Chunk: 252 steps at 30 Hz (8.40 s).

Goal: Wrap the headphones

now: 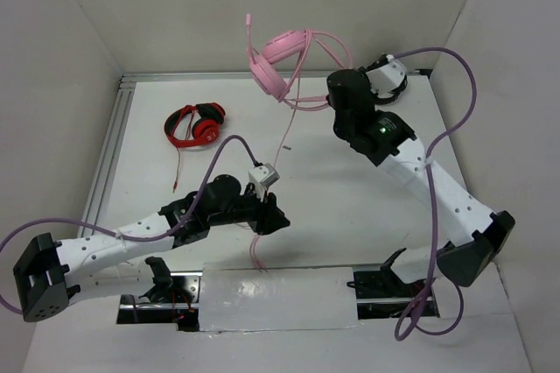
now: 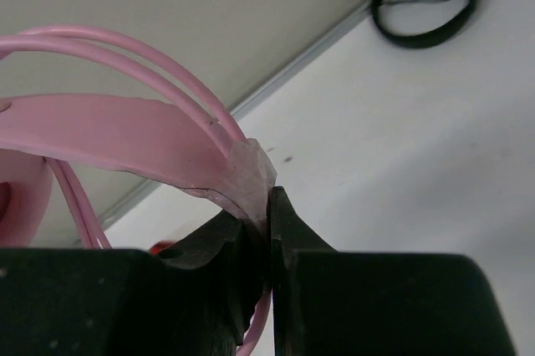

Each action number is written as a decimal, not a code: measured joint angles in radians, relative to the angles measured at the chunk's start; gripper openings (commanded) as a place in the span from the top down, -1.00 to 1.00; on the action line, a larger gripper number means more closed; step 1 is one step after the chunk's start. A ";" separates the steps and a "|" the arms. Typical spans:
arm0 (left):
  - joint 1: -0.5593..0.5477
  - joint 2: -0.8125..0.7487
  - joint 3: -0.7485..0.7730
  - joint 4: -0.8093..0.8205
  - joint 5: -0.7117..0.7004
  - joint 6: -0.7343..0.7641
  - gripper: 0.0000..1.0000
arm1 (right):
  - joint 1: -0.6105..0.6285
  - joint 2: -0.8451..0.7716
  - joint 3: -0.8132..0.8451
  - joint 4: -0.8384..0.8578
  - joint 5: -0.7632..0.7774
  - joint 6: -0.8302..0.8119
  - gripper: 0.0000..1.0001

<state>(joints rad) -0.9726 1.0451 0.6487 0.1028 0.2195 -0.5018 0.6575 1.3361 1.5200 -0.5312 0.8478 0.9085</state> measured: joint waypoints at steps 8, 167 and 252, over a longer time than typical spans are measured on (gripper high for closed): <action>-0.015 -0.032 0.168 -0.278 -0.235 0.045 1.00 | 0.000 0.047 -0.093 0.104 0.183 -0.474 1.00; 0.100 -0.056 0.031 -0.049 -0.060 0.002 1.00 | 0.051 0.041 -0.015 -0.175 0.037 0.150 1.00; 0.438 0.740 0.544 -0.391 0.587 1.253 0.53 | -0.100 0.175 -0.602 0.188 -0.909 -0.756 1.00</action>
<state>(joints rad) -0.5350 1.7851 1.1923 -0.2882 0.8066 0.7509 0.5575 1.5108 0.9184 -0.3428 -0.0608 0.1520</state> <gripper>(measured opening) 0.283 0.176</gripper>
